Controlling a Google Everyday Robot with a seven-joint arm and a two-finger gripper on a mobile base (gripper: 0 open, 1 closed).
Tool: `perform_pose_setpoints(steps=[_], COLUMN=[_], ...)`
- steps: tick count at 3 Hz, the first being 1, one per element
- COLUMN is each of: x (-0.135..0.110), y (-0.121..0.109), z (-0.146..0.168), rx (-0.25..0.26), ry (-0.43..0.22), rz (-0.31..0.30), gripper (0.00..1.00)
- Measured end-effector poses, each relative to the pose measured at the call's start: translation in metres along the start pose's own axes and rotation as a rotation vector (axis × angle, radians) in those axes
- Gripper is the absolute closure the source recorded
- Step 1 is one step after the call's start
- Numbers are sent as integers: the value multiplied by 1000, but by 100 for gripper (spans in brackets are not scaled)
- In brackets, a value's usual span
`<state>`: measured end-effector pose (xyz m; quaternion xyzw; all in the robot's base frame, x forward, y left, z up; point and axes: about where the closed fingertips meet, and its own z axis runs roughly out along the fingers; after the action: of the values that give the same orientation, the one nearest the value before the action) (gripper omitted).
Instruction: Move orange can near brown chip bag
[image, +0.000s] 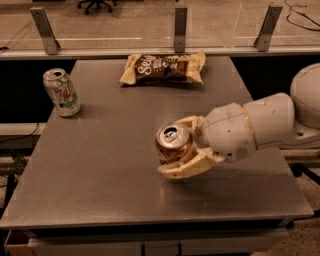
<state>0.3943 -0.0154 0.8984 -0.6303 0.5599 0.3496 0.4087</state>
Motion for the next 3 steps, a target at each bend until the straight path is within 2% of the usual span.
perform_pose_setpoints(steps=[1, 2, 3], x=[-25, -25, -18], y=[-42, -42, -54], z=[-38, -38, -47], rx=[109, 109, 159], ry=[60, 60, 39], rz=[-87, -87, -79], gripper=[100, 100, 100])
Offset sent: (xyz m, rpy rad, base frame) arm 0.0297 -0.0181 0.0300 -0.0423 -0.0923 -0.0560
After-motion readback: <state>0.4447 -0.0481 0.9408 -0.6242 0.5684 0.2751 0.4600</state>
